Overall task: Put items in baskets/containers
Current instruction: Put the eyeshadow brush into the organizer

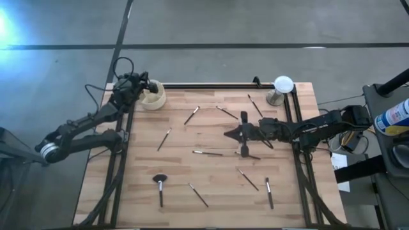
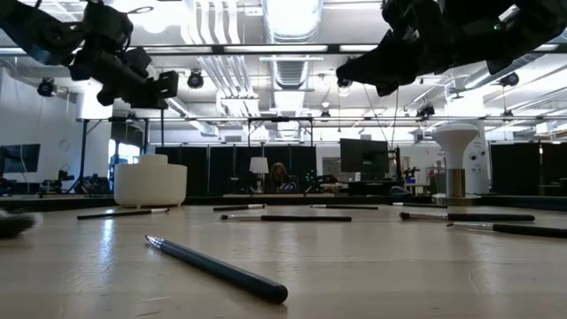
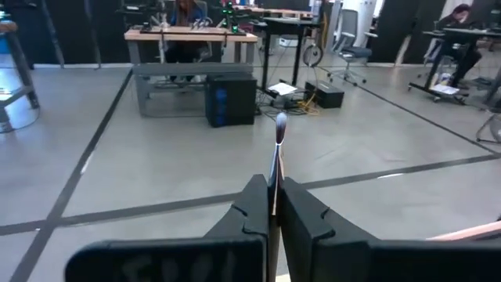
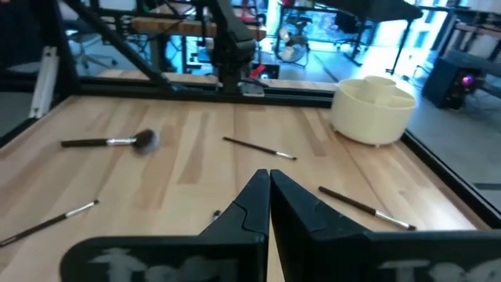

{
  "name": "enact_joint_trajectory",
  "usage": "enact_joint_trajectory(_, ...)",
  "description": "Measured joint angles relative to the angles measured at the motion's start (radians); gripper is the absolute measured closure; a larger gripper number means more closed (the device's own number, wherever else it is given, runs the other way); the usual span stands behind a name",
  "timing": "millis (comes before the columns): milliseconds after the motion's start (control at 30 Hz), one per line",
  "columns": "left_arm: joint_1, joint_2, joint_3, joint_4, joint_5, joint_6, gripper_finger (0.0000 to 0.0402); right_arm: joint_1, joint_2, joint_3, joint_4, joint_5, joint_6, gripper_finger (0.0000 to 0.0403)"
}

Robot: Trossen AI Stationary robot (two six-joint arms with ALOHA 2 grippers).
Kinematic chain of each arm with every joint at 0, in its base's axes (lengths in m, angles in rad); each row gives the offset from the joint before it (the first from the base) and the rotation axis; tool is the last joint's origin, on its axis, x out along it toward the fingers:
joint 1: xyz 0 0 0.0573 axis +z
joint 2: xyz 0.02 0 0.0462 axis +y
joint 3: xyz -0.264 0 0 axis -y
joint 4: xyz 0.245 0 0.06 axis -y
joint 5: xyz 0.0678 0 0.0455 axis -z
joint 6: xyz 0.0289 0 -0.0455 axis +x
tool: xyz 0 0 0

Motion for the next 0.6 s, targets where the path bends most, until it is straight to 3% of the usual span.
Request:
enact_joint_trajectory(300,0.003,0.062,-0.107,0.097,-0.033,-0.003,0.0391,0.000,0.000,0.000,0.003,-0.045,-0.018,0.0394)
enact_joint_trajectory(600,0.006,0.163,-0.122,0.161,-0.038,-0.016,0.0391,0.000,0.000,-0.001,0.005,-0.048,-0.018,0.0394)
